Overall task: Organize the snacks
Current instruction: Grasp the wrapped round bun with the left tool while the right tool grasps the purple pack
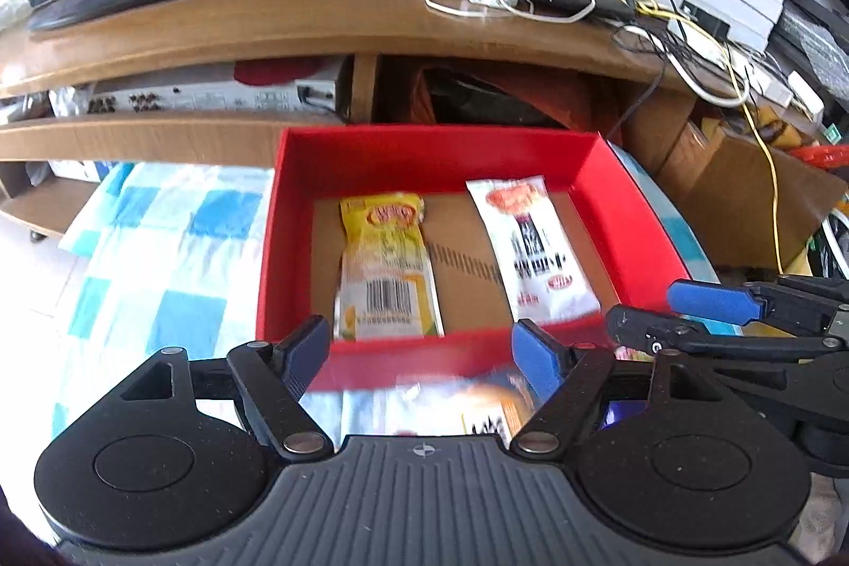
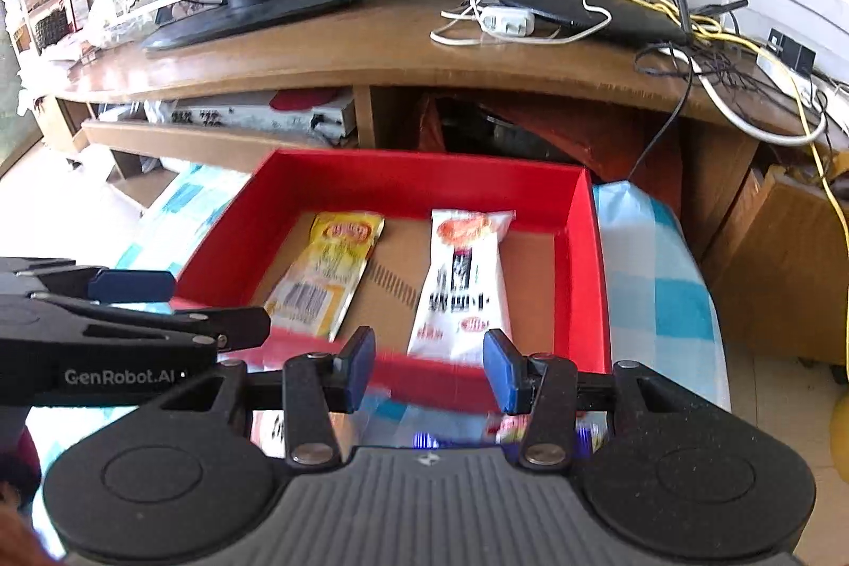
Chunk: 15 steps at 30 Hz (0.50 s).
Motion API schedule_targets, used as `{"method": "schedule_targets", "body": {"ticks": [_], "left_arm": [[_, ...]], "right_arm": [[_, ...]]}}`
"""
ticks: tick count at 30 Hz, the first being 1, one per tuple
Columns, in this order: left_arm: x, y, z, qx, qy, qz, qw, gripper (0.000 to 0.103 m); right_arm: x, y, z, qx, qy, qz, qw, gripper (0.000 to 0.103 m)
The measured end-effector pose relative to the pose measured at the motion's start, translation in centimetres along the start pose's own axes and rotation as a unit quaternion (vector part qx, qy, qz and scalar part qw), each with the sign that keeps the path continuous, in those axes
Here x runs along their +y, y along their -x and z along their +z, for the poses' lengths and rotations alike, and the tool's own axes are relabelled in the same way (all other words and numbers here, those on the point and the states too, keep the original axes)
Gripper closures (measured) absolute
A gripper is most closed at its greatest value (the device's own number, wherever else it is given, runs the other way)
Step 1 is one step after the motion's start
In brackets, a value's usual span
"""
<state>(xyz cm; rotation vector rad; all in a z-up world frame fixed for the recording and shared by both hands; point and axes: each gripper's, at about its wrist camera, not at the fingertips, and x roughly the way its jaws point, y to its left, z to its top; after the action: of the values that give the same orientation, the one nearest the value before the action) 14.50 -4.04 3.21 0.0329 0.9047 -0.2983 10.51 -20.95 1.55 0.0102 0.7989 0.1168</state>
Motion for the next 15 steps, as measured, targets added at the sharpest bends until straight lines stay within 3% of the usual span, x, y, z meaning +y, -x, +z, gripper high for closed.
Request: {"method": "schedule_targets", "body": {"ticks": [9,15], "left_arm": [[-1.6,-2.6,-1.5,0.060,0.001,-0.028,0.9978,0.020],[-2.8,-4.9,-2.2,0.091,0.000,-0.019,0.9957,0.020]], "right_arm": [[-2.0,0.4,-2.6,0.035,-0.025,-0.011,0.999,0.027],[-4.1,0.5,-3.1,0.043,-0.040,-0.019,0.998,0.027]]}}
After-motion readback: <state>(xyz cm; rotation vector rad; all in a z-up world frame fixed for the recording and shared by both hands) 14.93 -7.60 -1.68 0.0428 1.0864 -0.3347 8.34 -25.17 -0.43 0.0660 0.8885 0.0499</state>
